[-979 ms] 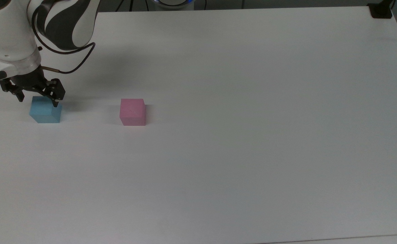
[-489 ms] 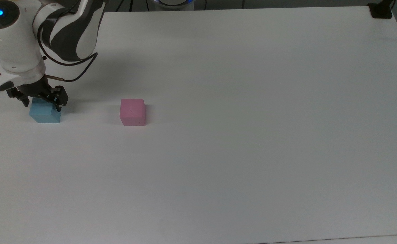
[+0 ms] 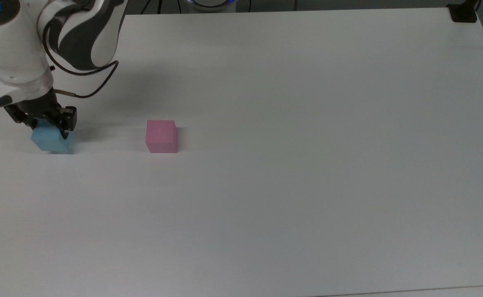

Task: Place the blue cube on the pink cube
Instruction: 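Lift the light-blue cube and carry it toward the pink cube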

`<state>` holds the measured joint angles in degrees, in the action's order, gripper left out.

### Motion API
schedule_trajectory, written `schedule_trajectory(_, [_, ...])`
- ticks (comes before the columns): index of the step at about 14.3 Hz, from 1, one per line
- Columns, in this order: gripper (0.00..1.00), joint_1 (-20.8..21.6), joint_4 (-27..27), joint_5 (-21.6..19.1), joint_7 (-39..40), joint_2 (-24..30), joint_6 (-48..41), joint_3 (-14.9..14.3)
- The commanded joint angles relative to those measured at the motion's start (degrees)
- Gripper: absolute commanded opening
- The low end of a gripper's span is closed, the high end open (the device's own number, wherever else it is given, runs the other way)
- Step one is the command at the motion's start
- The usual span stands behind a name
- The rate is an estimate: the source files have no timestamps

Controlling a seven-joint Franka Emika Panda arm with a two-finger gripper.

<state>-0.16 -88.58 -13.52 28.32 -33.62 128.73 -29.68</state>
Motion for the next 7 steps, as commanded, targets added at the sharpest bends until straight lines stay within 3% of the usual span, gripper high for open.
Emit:
schedule_trajectory(1, [0.10,3.0,-4.4,-1.3,0.9,11.0,-7.3,0.0])
schedule_trajectory(3, [0.10,5.7,-6.4,-1.2,0.1,15.0,-9.8,0.5])
schedule_trajectory(4, [0.10,7.4,-6.7,-1.2,-2.6,15.9,-10.7,2.5])
schedule_trajectory(7, [0.10,11.0,-6.7,-0.2,-7.7,15.2,-10.7,5.2])
